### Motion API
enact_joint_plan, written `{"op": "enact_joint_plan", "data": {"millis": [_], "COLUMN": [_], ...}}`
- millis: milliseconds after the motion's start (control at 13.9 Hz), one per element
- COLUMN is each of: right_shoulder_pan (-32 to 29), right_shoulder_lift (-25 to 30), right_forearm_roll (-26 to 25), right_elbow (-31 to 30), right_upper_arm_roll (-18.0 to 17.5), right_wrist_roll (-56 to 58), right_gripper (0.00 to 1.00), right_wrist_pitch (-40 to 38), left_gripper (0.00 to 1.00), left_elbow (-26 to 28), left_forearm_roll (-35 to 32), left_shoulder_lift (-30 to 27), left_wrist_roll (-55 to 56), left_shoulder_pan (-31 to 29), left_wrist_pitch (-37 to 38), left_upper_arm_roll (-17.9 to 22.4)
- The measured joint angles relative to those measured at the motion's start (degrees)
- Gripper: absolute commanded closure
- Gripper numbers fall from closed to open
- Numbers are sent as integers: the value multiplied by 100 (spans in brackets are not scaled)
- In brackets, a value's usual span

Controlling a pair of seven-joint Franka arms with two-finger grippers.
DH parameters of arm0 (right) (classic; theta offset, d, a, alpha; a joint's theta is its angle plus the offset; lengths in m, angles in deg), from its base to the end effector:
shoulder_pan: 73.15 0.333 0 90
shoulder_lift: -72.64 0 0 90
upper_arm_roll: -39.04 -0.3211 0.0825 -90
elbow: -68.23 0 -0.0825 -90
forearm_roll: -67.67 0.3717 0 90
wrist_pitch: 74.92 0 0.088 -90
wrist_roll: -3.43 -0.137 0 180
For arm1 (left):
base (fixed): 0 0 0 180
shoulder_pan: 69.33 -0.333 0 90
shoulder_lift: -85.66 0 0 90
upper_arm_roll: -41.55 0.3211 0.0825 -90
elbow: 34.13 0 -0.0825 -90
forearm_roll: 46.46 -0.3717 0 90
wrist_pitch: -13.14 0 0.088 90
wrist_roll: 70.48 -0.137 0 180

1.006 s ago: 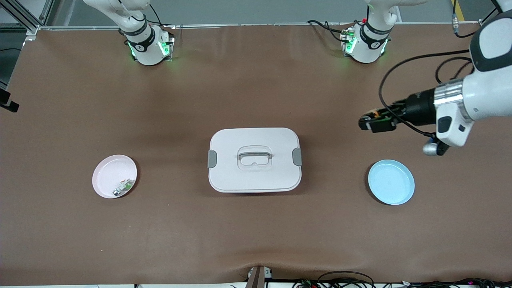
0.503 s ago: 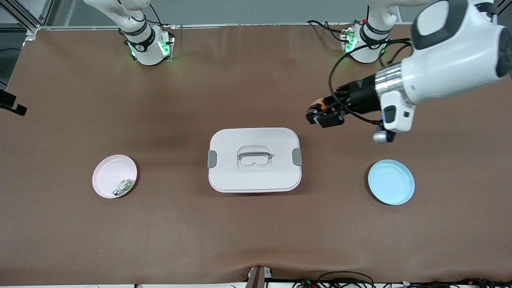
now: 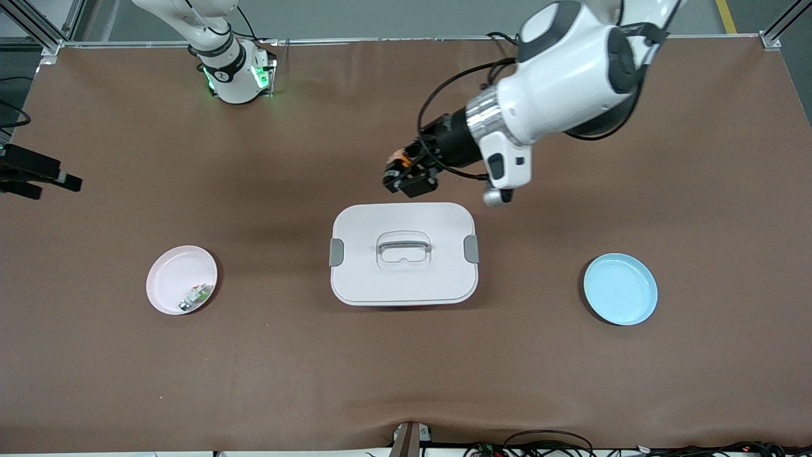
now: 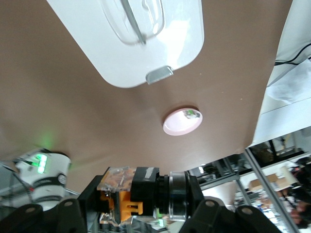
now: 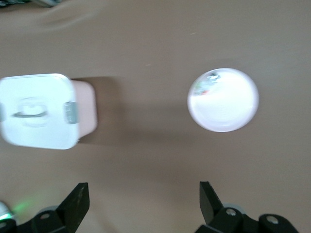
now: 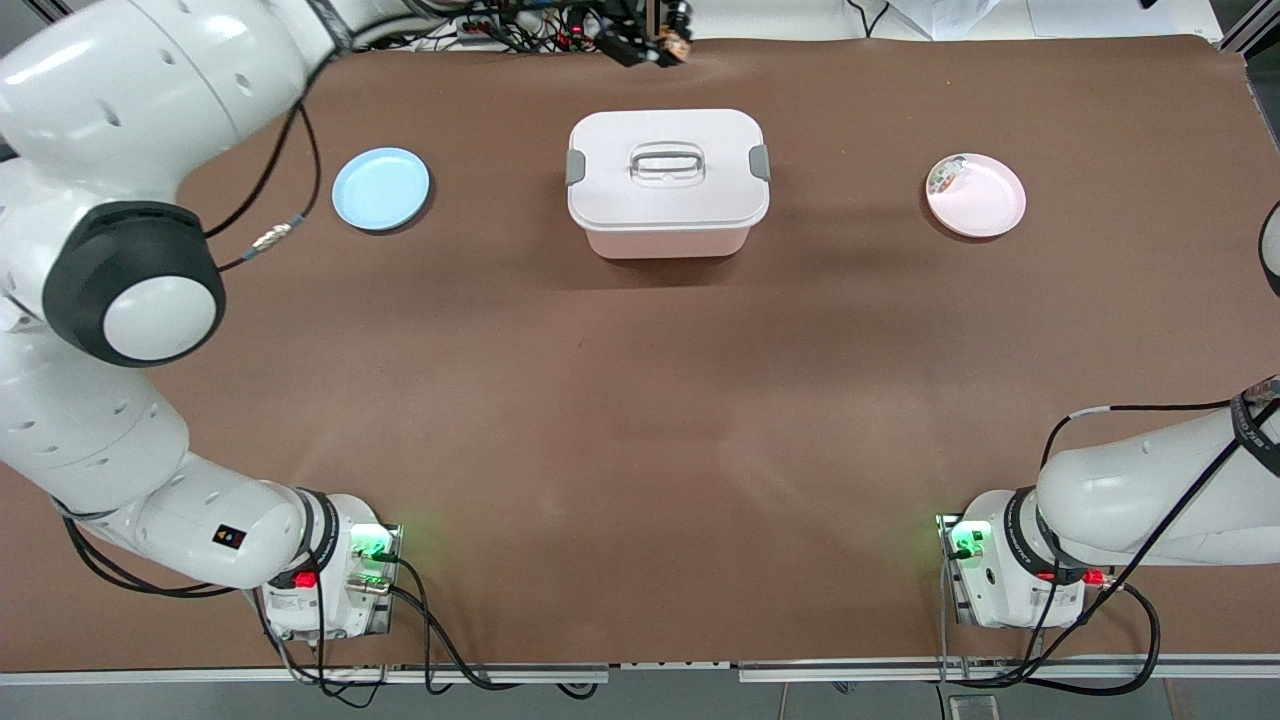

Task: Transfer orange switch to right arm and place
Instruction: 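Carry the switch above the white box while the right gripper approaches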

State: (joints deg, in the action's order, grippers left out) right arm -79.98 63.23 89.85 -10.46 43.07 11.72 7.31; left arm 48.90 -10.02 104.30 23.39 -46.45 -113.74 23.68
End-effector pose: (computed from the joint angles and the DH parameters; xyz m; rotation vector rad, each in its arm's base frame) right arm 0.5765 -0.0502 0.5963 -2.7551 0.0157 0.0522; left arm 0.5284 -0.4571 0.5534 1.9675 1.4059 -0.5855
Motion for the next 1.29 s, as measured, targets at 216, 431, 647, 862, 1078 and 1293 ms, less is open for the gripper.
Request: {"op": "enact_joint_plan", "data": {"millis": [216,431,647,862,1078,1293], "right_shoulder_pan": [0,46,551,1231,1913,2249], "right_shoulder_lift": [128,653,1405,1732,1735,1701], "right_forearm_roll": [464,1027,1152,1157,1158,1175], "right_elbow": [-378,-1167,-2294,-2759,-2859,-3191], "right_upper_arm_roll": [-4,-42,-94,-142,-166,-170], "right_wrist_roll": [-262,-354,-366,-719,-1297,-1411], "right_gripper": [0,0,0,0,0,0], "right_wrist_pitch": [321,925,1815,2041,2398,2928], "left_gripper": [67,67,67,67,67,67], "left_elbow": [-2,1,-1,-8,-11,-12], "left_forearm_roll": [-1,-145,-535,-869,-948,-1131], "left_shoulder_lift": [188,433,767,992,1119,1191], "left_wrist_roll": [699,1355,2146,2772,2888,3004], "left_shoulder_pan": [369,679,1026,1270,1339,1428], "left_wrist_pitch": [-692,-1186,-1774,-2029,-2072,-2176], "left_upper_arm_roll": [8,18,25,28,33,33]}}
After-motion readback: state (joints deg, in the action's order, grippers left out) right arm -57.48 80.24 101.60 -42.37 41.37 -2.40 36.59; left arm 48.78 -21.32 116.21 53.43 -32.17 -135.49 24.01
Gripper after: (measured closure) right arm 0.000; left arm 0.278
